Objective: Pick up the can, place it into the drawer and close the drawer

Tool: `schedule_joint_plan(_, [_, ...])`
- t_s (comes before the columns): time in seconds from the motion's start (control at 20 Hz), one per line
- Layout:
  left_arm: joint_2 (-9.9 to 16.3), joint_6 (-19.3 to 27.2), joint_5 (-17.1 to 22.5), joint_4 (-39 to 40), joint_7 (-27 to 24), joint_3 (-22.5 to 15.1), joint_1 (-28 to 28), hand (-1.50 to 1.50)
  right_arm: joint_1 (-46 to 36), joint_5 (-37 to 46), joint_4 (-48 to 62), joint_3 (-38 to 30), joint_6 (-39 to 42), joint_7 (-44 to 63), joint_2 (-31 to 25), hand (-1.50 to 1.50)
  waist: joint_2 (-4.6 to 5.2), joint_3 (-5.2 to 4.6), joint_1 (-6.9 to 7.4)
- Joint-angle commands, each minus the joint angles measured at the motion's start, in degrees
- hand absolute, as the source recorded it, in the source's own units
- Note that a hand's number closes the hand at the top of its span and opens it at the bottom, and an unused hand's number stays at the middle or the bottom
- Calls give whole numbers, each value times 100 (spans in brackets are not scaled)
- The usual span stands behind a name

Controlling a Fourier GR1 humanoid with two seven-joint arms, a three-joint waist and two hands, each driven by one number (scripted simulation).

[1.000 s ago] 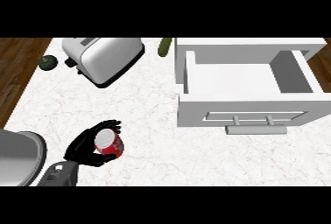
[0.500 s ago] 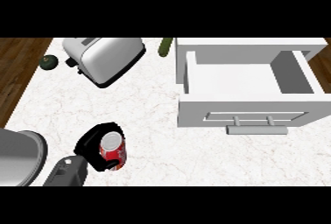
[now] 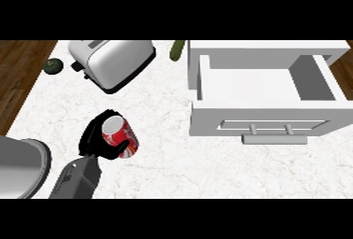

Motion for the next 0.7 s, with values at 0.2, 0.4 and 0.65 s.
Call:
schedule_joint_plan(0.2, [-182,1676,691,-1749,792,-517,40,150,-233,-62,-54,-25,-273,244,-150,-150,-5,-1,23])
schedule_joint_plan(0.4, [-184,2574,578,-2552,1172,-1115,-25,150,-152,17,-44,21,-139,177,-21,-150,-2,-1,2])
schedule_joint_plan(0.65, [-185,3214,498,-3403,2067,-1442,-388,150,343,114,-311,476,-302,-160,31,-150,-3,0,-43])
